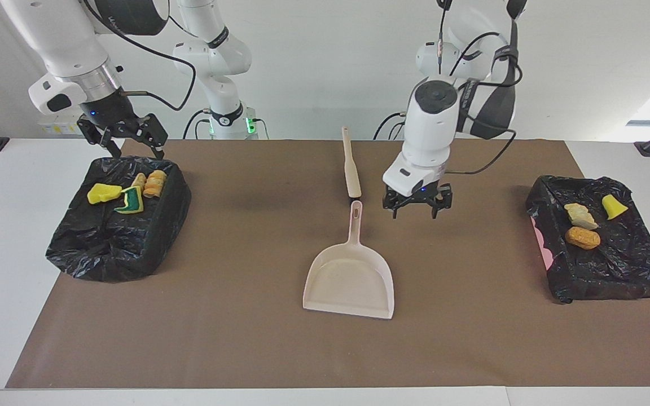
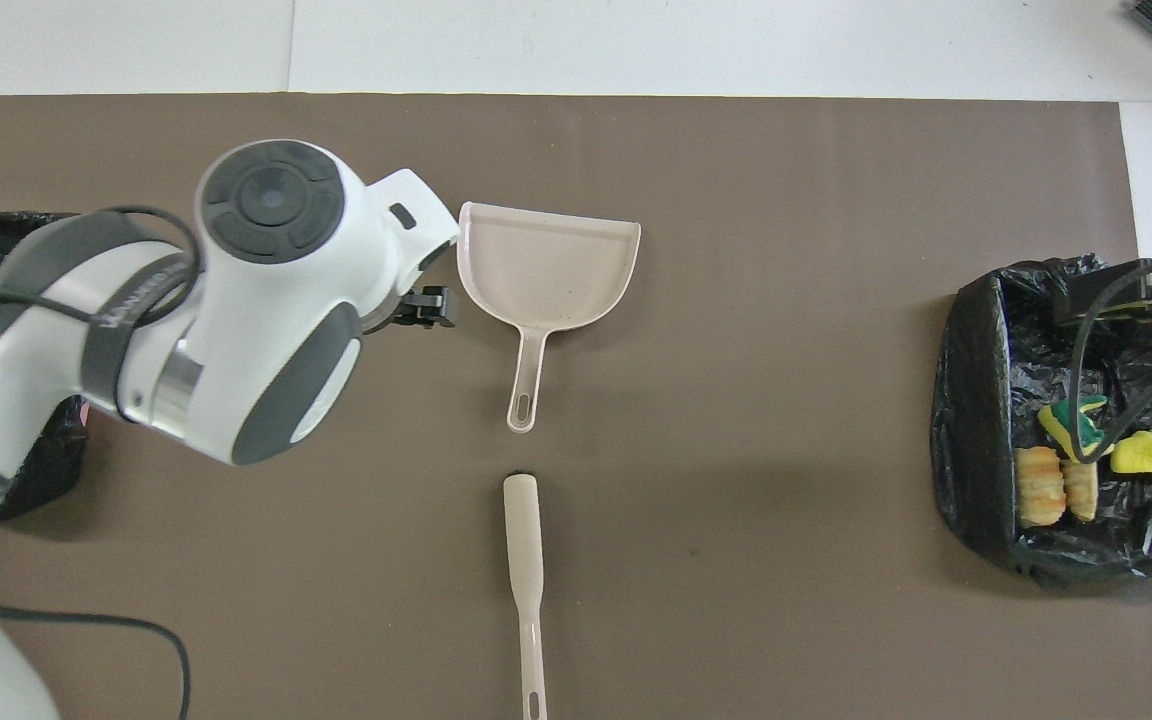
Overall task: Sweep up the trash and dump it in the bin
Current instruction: 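Release the dustpan and withdraw the left gripper toward the bag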
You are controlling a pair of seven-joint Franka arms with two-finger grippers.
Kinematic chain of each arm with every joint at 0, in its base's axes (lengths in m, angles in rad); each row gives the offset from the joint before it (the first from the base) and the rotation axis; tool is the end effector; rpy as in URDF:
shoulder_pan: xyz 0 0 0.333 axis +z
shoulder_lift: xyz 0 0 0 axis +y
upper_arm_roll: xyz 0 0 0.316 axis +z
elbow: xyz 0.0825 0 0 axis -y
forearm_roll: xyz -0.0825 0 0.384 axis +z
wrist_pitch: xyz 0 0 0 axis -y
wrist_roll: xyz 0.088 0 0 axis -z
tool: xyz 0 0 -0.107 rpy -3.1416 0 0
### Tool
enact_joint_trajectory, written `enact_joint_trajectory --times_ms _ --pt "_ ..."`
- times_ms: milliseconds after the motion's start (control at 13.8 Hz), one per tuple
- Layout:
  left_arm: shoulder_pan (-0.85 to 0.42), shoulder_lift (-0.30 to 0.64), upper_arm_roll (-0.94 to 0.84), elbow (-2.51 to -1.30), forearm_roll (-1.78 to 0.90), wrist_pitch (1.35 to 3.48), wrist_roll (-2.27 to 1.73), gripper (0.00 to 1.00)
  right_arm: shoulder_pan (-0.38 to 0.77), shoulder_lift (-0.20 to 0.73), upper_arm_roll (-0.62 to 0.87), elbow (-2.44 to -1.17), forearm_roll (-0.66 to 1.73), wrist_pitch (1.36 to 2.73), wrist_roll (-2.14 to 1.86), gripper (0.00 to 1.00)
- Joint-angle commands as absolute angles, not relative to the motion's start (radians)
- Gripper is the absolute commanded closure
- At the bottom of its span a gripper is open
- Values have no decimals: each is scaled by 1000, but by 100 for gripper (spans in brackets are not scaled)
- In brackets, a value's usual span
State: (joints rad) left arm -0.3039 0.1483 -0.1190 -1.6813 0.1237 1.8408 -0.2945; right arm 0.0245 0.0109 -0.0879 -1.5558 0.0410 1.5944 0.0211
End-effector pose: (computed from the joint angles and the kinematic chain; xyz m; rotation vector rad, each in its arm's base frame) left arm 0.5617 -0.2377 0.5098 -3.0401 0.2426 -0.0724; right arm 0.5597 -0.0309 0.6277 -3.0990 0.1316 -0.0443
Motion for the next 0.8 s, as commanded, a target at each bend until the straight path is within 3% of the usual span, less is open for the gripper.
enact_joint_trajectory --times_ms 0,218,725 --pt "-281 -10 -63 -1787 78 1783 -192 0 21 9 -86 -1555 46 1608 35 0" --pt "-213 -51 -66 -1747 55 1718 -97 0 21 9 -84 -1555 46 1608 35 0" --pt "-81 -28 -66 -1507 -26 1516 90 0 21 11 -86 -1555 46 1608 35 0"
